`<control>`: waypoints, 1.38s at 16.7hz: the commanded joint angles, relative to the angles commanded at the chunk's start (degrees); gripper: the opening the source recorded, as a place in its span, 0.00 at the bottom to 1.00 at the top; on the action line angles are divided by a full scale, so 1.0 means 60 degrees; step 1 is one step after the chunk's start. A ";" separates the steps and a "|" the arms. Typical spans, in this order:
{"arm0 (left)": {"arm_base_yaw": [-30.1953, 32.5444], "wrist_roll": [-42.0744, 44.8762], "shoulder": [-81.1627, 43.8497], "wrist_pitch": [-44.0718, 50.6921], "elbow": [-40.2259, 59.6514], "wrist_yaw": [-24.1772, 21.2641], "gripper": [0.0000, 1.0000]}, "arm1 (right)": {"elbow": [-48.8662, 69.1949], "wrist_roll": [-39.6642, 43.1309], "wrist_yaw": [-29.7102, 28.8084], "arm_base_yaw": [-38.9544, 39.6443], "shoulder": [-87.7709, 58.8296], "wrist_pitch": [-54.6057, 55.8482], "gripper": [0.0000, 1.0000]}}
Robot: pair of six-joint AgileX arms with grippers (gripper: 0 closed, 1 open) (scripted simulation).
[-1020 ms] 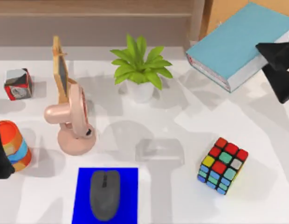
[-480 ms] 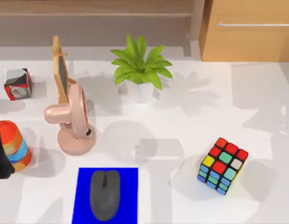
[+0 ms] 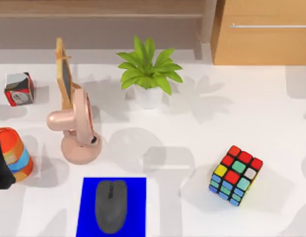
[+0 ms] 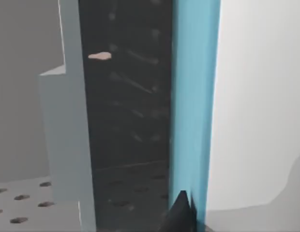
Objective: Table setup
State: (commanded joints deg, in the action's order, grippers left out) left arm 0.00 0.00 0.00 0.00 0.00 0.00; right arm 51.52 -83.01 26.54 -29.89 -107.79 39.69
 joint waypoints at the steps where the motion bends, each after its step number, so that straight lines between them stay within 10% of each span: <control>1: 0.0000 0.0000 0.0000 0.0000 0.0000 0.0000 1.00 | 0.0000 0.0000 0.0000 0.0000 0.0000 0.0000 0.00; 16: 0.0000 0.0000 0.0000 0.0000 0.0000 0.0000 1.00 | 0.1066 -0.0109 -0.0348 0.0348 -0.0884 -0.0139 0.00; 23: 0.0000 0.0000 0.0000 0.0000 0.0000 0.0000 1.00 | 0.1066 -0.0109 -0.0348 0.0348 -0.0884 -0.0139 0.53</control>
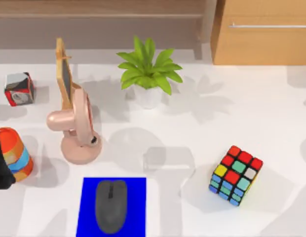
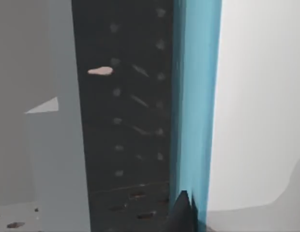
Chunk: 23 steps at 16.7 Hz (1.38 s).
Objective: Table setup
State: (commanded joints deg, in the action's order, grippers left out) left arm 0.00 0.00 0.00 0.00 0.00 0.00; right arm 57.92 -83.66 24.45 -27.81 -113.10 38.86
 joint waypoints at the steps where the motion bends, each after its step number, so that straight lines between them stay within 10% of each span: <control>1: 0.0000 0.0000 0.0000 0.0000 0.0000 0.0000 1.00 | 0.0000 0.0000 0.0000 0.0000 0.0000 0.0000 0.60; 7: 0.0000 0.0000 0.0000 0.0000 0.0000 0.0000 1.00 | 0.0000 0.0000 0.0000 0.0000 0.0000 0.0000 1.00; 23: 0.0000 0.0000 0.0000 0.0000 0.0000 0.0000 1.00 | -0.1545 0.0207 0.0522 -0.0505 0.1194 0.0425 1.00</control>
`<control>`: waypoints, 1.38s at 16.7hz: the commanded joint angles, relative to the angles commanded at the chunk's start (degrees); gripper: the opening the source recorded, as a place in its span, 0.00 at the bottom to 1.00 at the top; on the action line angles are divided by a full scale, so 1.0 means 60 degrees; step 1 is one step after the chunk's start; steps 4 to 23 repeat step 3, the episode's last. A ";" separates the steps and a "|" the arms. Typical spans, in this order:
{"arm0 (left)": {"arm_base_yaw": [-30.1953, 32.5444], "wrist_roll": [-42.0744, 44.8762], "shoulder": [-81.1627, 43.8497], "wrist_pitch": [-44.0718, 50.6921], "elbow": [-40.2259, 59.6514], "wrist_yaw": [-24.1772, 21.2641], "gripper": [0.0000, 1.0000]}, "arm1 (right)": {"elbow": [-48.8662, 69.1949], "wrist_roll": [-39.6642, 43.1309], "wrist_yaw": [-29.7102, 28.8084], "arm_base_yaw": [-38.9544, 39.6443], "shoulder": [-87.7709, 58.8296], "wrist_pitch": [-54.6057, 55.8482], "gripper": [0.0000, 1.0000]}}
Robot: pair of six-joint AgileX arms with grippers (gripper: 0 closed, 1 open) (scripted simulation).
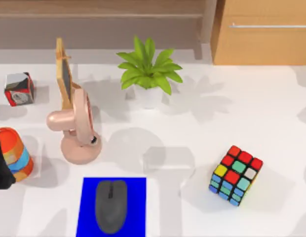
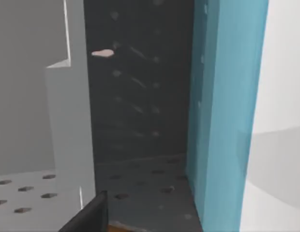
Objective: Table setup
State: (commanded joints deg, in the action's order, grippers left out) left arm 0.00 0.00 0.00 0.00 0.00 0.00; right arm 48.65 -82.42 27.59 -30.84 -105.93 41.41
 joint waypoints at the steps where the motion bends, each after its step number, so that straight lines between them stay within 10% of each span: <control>1: 0.0000 0.0000 0.0000 0.0000 0.0000 0.0000 1.00 | -0.0195 -0.0001 0.0056 -0.0087 0.0071 0.0045 1.00; 23: 0.0000 0.0000 0.0000 0.0000 0.0000 0.0000 1.00 | -0.0311 -0.0007 0.0096 -0.0138 0.0089 0.0065 1.00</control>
